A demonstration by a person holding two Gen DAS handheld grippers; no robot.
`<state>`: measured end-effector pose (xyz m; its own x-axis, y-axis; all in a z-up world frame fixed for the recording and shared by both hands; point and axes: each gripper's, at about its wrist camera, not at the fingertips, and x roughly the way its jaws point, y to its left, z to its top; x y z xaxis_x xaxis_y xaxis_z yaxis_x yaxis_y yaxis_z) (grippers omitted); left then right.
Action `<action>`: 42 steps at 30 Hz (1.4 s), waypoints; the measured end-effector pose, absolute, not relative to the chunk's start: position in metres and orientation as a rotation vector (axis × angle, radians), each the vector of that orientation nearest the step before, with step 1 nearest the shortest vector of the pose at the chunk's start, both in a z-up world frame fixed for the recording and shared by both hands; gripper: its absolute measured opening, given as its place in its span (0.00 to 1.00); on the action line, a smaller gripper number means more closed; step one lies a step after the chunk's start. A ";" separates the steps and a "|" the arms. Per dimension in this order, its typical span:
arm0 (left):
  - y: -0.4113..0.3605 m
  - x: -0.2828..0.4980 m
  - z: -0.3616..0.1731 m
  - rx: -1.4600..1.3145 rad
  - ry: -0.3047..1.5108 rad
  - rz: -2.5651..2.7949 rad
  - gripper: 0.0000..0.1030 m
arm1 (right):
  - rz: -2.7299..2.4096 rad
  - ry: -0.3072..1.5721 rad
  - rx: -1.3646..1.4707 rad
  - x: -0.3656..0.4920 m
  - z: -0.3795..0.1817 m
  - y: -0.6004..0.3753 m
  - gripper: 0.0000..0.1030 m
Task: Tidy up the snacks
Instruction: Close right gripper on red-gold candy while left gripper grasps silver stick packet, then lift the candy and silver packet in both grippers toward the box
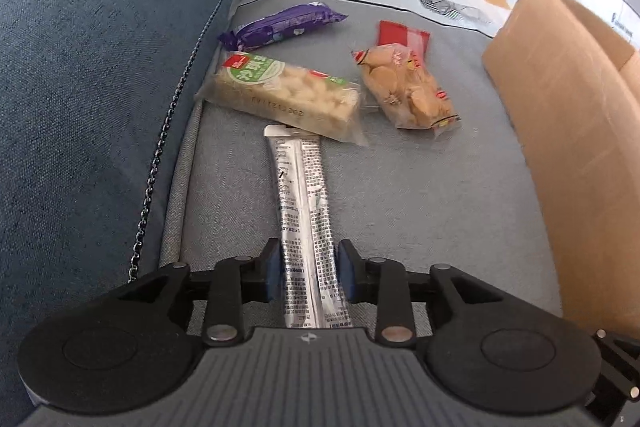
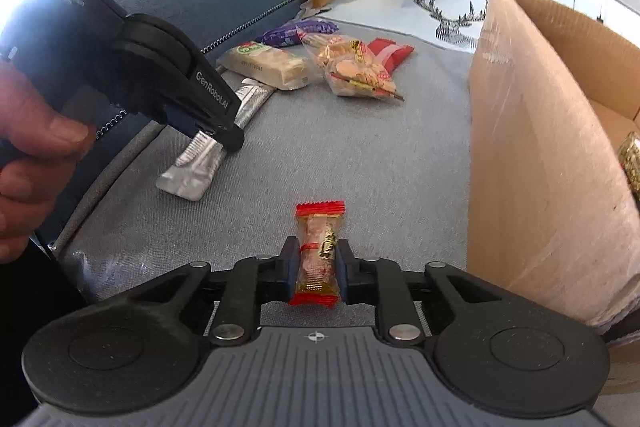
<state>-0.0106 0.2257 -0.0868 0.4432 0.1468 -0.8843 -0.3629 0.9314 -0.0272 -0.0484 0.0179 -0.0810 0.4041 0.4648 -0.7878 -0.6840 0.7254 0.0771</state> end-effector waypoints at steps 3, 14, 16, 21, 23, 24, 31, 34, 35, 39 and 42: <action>0.225 -0.009 -0.088 -0.220 1.067 0.322 0.36 | 0.736 0.914 -0.279 -0.048 -0.084 0.019 0.26; 0.227 -0.005 -0.091 -0.210 1.064 0.327 0.43 | 0.739 0.910 -0.285 -0.047 -0.084 0.021 0.28; 0.227 -0.005 -0.091 -0.208 1.064 0.327 0.43 | 0.739 0.908 -0.287 -0.047 -0.084 0.022 0.28; 0.227 -0.005 -0.092 -0.205 1.061 0.331 0.37 | 0.740 0.903 -0.296 -0.049 -0.084 0.022 0.28; 0.228 -0.006 -0.091 -0.209 1.056 0.332 0.29 | 0.740 0.895 -0.306 -0.050 -0.084 0.022 0.26; 0.229 -0.007 -0.091 -0.212 1.053 0.331 0.28 | 0.737 0.889 -0.308 -0.051 -0.084 0.021 0.21; 0.230 -0.008 -0.088 -0.226 1.045 0.334 0.26 | 0.722 0.856 -0.282 -0.049 -0.077 0.017 0.18; 0.229 -0.007 -0.090 -0.223 1.054 0.334 0.28 | 0.713 0.886 -0.279 -0.047 -0.081 0.017 0.21; 0.229 -0.007 -0.090 -0.217 1.055 0.334 0.32 | 0.713 0.895 -0.275 -0.046 -0.082 0.017 0.22; 0.227 -0.006 -0.091 -0.209 1.055 0.334 0.34 | 0.710 0.904 -0.280 -0.046 -0.086 0.019 0.24; 0.227 -0.005 -0.092 -0.206 1.054 0.334 0.35 | 0.713 0.899 -0.289 -0.047 -0.087 0.020 0.26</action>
<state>-0.0051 0.2272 -0.0919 0.4508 0.1708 -0.8761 -0.3656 0.9307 -0.0067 -0.0474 0.0205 -0.0867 0.4147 0.4425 -0.7951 -0.6736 0.7368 0.0586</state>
